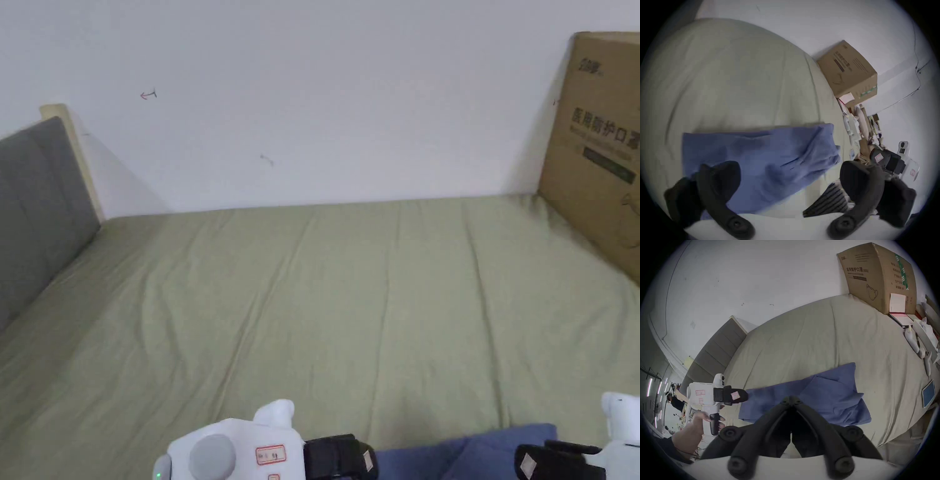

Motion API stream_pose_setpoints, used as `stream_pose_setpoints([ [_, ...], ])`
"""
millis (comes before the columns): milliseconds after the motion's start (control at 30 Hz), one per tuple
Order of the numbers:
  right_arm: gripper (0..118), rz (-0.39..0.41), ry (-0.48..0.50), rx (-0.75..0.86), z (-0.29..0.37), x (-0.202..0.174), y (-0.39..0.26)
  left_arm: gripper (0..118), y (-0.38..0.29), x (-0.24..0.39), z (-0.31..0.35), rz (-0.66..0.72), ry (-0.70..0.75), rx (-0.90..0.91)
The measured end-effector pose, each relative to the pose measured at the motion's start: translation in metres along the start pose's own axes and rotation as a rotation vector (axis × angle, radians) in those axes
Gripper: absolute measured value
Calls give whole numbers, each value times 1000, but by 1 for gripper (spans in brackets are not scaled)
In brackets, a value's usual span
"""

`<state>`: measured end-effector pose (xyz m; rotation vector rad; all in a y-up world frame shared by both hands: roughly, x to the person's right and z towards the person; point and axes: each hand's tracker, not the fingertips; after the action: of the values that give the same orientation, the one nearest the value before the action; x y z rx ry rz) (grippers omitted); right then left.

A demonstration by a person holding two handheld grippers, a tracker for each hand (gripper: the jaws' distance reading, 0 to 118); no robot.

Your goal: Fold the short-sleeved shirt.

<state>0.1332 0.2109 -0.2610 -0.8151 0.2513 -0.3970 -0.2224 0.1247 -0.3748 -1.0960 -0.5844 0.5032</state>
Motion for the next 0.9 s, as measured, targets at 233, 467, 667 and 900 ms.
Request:
stream_pose_setpoints([
  [233,0,-42,-9,27,5,19,3,72,-3,-13,23,-42,103,48],
  [467,0,-55,2,26,-4,23,2,0,-17,-10,-20,-176,251,-86],
  [667,0,-37,-7,2,-9,20,-2,0,-36,-4,-89,-113,53,-253],
  [900,0,-31,-10,-8,-11,18,-2,0,-22,-41,-20,112,-187,-53],
])
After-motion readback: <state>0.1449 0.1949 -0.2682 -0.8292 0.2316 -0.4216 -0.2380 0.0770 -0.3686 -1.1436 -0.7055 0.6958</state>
